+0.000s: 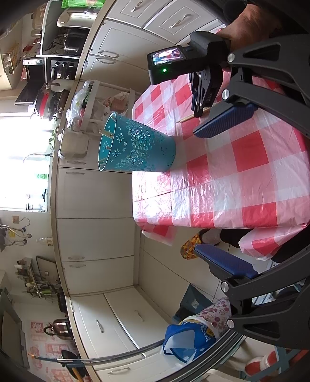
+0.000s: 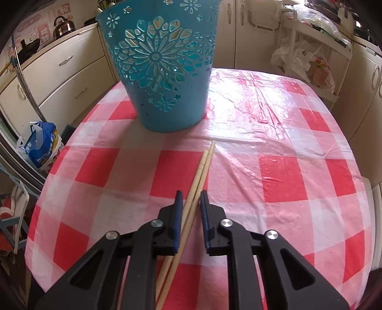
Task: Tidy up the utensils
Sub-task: 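Move both open tools back down to the last wooden sticks on the cloth, then close the left tool on one wooden stick while the right tool grasps another stick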
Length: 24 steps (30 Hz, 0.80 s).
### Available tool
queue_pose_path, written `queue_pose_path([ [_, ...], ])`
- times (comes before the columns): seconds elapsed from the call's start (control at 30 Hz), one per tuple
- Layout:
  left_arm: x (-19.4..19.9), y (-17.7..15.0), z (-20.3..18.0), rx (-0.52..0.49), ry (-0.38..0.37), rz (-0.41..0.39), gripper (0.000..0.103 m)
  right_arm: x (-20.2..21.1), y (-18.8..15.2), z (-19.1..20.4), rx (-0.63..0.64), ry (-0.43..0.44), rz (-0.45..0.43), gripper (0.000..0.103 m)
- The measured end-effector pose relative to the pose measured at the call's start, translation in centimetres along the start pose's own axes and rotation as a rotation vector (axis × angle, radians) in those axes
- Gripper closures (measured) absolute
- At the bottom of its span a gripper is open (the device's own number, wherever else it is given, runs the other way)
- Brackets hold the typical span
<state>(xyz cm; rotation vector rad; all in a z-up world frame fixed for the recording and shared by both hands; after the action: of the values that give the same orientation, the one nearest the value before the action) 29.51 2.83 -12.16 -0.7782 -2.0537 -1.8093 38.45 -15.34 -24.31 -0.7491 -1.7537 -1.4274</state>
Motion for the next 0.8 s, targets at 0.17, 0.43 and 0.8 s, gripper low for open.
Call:
queue_pose_path([
  [0.17, -0.3, -0.2, -0.3, -0.006, -0.003, 0.011, 0.016, 0.9, -1.5, -1.1, 0.032, -0.011, 0.006, 0.089],
  [0.43, -4.8, -1.4, -3.0, -0.022, -0.053, 0.108, 0.015, 1.1, -2.4, -3.5, 0.006, 0.009, 0.035, 0.084],
  [0.8, -14.2, -1.4, -8.7, -0.023, -0.103, 0.219, 0.015, 1.0, -2.3, -5.2, -0.105, 0.136, 0.025, 0.084],
])
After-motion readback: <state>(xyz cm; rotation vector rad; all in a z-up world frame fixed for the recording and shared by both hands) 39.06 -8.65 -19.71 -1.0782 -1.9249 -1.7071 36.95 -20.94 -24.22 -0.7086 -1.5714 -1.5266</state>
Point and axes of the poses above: each gripper's, at about its wrist camera, not at the fingertips, and x roughly against the way its jaws point, z to its left, y to its top, the point moved 8 cm from there along -x, roughly the way its jaws point, and after that the axes turned 13 degrees about -y, right-handed, at the moved point
